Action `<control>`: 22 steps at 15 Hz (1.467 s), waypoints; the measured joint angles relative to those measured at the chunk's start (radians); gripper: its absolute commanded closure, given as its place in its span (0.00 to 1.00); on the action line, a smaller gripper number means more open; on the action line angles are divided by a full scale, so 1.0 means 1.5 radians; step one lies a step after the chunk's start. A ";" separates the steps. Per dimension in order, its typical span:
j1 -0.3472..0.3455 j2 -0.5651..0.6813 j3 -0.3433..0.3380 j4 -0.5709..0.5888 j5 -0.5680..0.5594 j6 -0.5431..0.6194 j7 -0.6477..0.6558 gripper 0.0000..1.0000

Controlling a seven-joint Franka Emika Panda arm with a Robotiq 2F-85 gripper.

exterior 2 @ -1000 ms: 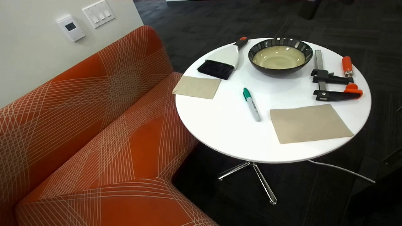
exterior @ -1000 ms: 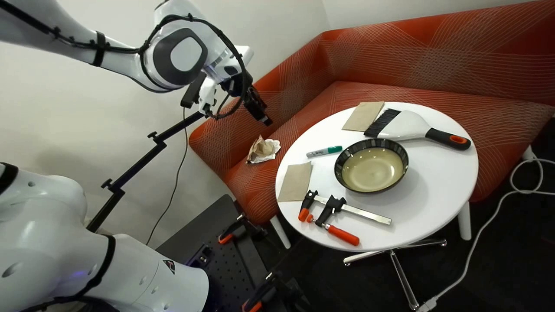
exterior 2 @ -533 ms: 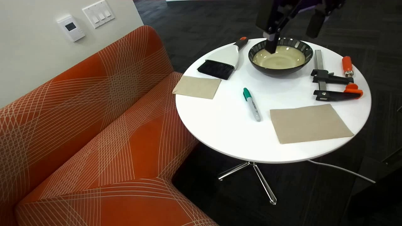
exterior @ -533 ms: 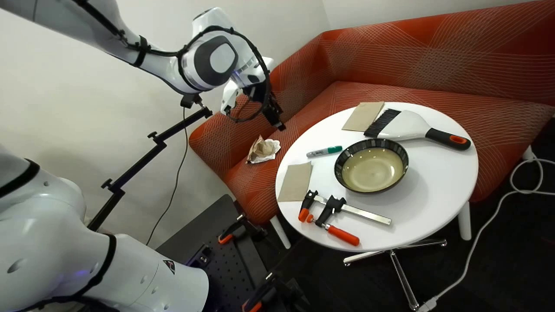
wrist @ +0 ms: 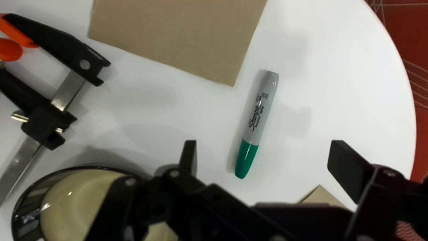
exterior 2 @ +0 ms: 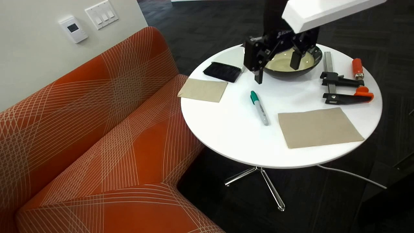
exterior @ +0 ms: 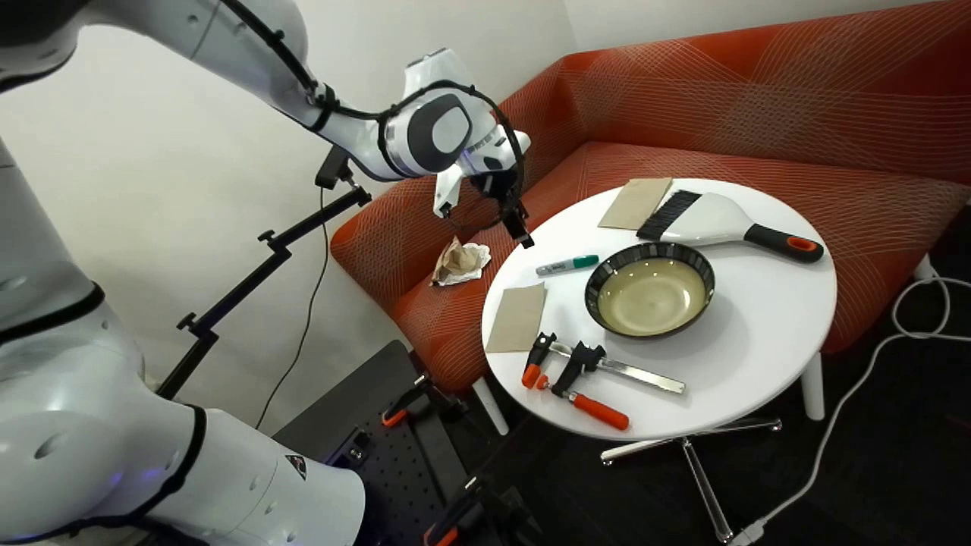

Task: Pick up the pen from the table and put it in the bowl.

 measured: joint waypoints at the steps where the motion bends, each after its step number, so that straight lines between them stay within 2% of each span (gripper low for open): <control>1: 0.008 0.017 -0.009 0.011 0.001 0.006 0.000 0.00; 10: 0.059 0.127 -0.050 0.093 0.031 0.026 0.000 0.00; 22: 0.066 0.207 -0.075 0.151 0.057 0.028 0.000 0.00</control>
